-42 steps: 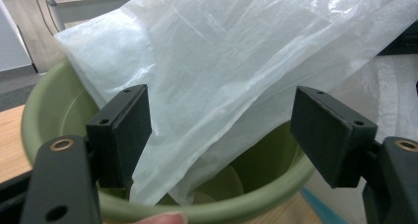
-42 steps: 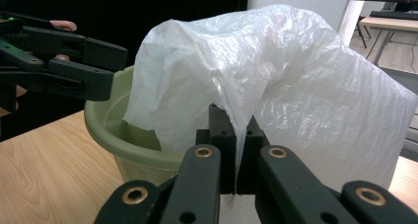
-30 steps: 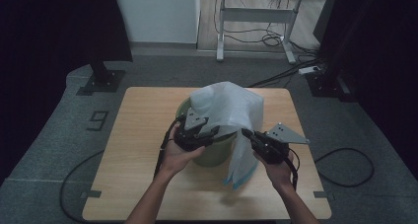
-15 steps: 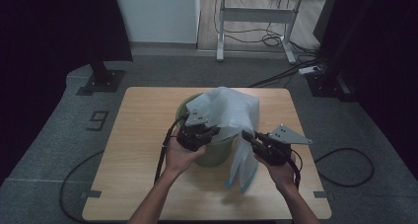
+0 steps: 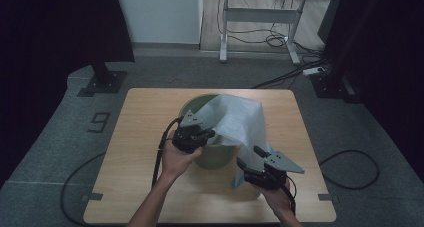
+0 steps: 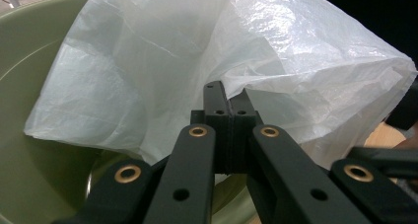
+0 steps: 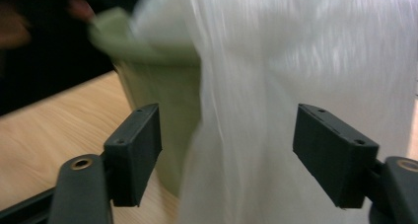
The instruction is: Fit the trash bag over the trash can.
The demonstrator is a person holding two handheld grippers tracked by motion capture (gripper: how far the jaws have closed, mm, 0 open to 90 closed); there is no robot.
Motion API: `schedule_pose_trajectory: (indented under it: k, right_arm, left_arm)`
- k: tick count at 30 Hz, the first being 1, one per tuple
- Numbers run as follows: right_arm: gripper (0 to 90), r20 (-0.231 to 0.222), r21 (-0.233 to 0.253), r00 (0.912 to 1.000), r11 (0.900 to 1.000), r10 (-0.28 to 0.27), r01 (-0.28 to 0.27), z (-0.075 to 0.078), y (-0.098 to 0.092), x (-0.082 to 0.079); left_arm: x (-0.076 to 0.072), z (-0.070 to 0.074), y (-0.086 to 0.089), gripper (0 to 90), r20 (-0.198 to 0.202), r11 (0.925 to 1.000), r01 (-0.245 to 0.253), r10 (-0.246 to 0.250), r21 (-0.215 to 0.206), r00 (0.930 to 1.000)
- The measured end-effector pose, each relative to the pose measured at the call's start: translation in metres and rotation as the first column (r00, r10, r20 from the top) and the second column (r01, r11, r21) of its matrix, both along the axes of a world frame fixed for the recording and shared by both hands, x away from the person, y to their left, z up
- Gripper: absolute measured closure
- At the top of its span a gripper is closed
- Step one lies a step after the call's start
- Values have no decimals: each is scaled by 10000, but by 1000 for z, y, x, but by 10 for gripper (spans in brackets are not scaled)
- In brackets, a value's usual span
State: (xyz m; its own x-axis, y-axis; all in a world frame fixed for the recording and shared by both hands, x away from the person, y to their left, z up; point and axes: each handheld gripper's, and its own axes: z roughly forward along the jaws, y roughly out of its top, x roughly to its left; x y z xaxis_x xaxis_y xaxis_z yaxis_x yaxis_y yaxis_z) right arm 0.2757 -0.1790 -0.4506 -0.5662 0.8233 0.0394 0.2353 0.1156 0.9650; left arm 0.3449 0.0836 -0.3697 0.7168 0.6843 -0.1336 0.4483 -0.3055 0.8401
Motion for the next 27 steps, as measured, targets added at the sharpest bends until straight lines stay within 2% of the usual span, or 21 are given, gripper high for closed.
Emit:
schedule_pose_trajectory:
  k: [3, 5, 6, 8, 11, 13, 17, 20, 23, 27]
  right_arm:
    - [254, -381, -85, 9987, 9994, -330, 327, -13, 0, 6]
    - [321, -558, -80, 9975, 9990, -442, 438, -19, 0, 11]
    - [400, -557, -128, 9970, 9985, -538, 532, -22, 0, 12]
    - [571, -421, -89, 9985, 9994, -352, 349, -25, -3, 14]
    - [790, -179, -84, 9987, 9988, -483, 482, -22, -10, 16]
    - [876, 127, -59, 9982, 9982, -589, 590, -15, -17, 15]
    - [886, 657, 21, 9962, 9983, -575, 575, 10, -28, 14]
    - [886, 1056, -66, 9931, 9986, -515, 525, 33, -32, 14]
    - [886, 1527, -351, 9874, 9982, -426, 485, 57, -30, 16]
    - [886, 1745, -673, 9845, 9973, -182, 304, 80, -22, 19]
  left_arm:
    - [0, 0, 0, 895, -26, 10000, 7, -7, 19, 10000]
    - [1, 0, 1, 895, -39, 10000, 6, -6, 42, 10000]
    - [1, 0, 1, 895, -56, 10000, 0, 1, 45, 10000]
    - [1, 0, 3, 895, -61, 10000, 6, -6, 57, 10000]
    - [0, -1, 6, 894, -70, 10000, 10, -9, 38, 10000]
    - [0, -1, 8, 894, -84, 10000, 40, -40, 2, 10000]
    - [-2, 0, 11, 887, -69, 9999, 12, -13, -136, 10000]
    - [-5, 2, 12, 839, 26, 9997, 4, -3, -256, 10000]
    - [-7, 4, 11, 683, 225, 9990, 32, -21, -455, 9997]
    - [-10, 9, 3, 503, 407, 9982, 112, -88, -583, 9991]
